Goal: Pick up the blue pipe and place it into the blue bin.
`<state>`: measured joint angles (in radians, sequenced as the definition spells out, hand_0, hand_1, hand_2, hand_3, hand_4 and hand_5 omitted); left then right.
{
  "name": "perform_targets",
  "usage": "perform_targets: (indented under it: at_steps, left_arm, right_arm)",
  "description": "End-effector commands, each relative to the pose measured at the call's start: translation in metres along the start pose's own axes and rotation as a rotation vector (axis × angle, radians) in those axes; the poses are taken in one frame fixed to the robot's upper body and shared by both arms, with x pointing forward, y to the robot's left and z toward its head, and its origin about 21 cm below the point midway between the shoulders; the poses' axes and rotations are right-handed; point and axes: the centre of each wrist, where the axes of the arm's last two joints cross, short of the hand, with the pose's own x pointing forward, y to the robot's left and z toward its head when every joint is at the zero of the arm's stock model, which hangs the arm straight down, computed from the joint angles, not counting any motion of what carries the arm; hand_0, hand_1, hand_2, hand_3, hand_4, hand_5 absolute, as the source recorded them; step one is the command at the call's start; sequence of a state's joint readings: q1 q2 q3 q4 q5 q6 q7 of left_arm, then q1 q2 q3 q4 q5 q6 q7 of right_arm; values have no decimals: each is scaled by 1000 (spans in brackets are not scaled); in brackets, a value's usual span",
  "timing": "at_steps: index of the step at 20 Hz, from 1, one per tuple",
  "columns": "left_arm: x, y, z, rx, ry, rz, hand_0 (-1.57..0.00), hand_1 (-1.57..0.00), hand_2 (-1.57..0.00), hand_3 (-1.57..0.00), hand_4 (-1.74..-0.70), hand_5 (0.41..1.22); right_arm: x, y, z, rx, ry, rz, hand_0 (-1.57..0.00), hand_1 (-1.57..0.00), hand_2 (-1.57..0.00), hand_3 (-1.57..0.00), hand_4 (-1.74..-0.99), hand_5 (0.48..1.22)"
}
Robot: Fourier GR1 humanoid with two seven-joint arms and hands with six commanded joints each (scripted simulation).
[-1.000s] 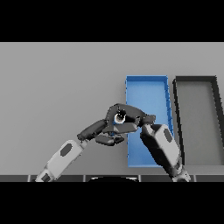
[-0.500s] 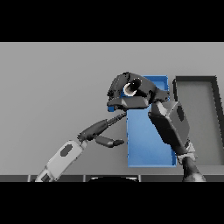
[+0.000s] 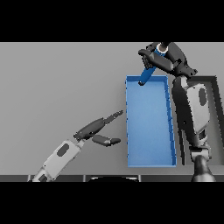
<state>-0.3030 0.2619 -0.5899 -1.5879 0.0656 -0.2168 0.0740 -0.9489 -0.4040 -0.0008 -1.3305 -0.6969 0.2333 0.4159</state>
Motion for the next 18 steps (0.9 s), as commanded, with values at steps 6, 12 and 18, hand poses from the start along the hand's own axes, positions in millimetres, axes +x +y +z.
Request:
perform_targets:
  at_steps: [6,12,18]
  left_arm:
    - [1,0,2,4,10,6,1,1,1,1,-828,463]
    - [-1,-5,5,-4,11,2,1,1,1,1,-829,470]
    - [-2,-7,3,-6,33,-1,1,1,1,1,-826,475]
  right_arm:
    - [-62,-36,35,-205,229,-59,-1571,-1571,-1571,-1571,-1499,1221]
    - [-116,-41,79,-396,505,-125,-1571,-1571,-1571,-1571,-1499,1221]
    - [-156,-27,106,-411,725,-70,-1571,-1571,-1571,-693,-1653,1205]
